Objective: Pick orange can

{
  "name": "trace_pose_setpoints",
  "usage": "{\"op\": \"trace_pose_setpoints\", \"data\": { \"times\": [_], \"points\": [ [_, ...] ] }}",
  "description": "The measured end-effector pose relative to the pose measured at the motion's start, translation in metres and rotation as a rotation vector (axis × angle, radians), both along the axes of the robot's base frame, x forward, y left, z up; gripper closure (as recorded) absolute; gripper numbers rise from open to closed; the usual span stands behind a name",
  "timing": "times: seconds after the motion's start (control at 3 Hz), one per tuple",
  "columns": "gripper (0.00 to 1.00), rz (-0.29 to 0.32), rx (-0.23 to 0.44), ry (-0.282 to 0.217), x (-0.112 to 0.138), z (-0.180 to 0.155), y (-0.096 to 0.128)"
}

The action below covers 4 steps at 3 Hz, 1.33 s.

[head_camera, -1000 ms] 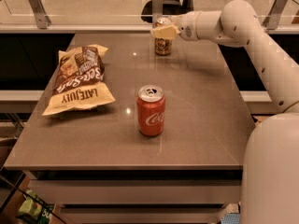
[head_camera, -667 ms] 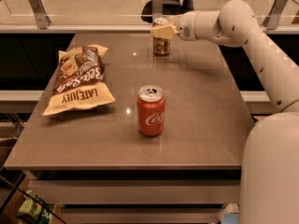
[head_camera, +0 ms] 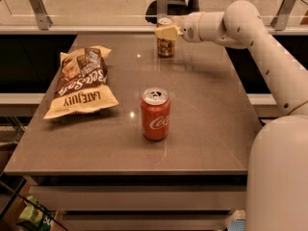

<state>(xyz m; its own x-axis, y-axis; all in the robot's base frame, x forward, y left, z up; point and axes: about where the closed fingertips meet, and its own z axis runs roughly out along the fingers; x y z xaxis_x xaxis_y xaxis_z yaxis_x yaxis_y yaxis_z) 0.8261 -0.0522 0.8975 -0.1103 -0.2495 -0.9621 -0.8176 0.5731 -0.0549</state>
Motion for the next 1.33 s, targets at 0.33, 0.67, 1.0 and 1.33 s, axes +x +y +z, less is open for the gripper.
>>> {"op": "trace_pose_setpoints", "data": {
  "times": [0.33,0.67,1.0,1.33],
  "points": [
    [1.0,0.016,-0.002,0.003,-0.005,0.007,0.005],
    [1.0,0.025,-0.015,0.002,-0.01,0.022,0.008],
    [1.0,0.023,-0.031,-0.008,-0.014,0.036,0.009],
    [1.0,0.016,-0.04,-0.032,-0.02,0.055,0.006]
  ]
}}
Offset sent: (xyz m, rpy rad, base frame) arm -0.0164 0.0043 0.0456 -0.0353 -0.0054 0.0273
